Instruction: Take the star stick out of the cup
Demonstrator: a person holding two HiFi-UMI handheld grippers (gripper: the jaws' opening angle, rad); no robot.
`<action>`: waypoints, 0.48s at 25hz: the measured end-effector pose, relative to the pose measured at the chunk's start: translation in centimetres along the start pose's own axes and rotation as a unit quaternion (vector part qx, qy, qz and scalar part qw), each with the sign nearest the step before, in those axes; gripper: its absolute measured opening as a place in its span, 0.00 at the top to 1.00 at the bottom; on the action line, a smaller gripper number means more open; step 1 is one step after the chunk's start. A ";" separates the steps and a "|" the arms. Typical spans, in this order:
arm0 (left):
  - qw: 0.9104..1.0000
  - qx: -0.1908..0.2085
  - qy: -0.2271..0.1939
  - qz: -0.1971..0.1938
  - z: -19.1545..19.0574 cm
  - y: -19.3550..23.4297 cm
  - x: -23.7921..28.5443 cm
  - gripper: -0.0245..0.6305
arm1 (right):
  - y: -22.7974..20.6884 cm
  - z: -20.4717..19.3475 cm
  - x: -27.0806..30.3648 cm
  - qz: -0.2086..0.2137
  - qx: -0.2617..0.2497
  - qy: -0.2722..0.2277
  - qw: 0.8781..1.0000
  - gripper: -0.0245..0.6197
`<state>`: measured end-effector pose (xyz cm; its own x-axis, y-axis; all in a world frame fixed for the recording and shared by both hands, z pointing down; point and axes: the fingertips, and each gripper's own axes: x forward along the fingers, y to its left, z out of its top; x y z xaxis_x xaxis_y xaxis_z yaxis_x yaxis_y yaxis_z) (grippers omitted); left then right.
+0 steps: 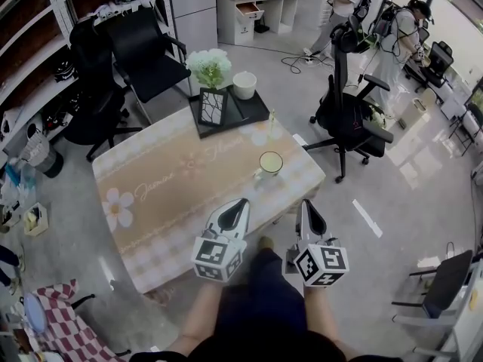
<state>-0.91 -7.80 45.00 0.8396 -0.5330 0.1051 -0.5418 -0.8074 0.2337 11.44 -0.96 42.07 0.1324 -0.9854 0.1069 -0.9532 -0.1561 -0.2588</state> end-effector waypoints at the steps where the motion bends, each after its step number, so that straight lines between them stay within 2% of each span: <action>1: 1.000 -0.002 0.000 0.001 0.0 0.1 0.1 0.94 | 0.1 0.1 0.2 0.002 -0.001 -0.001 1.000 0.96; 12: 1.000 -0.002 -0.003 0.014 0.3 0.8 2.5 0.94 | -1.8 -0.1 2.4 0.004 0.006 0.007 1.000 0.96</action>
<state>0.74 -9.88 45.14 0.8241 -0.5566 0.1057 -0.5645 -0.7913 0.2350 13.44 -3.02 42.84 0.1204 -0.9857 0.1182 -0.9508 -0.1488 -0.2718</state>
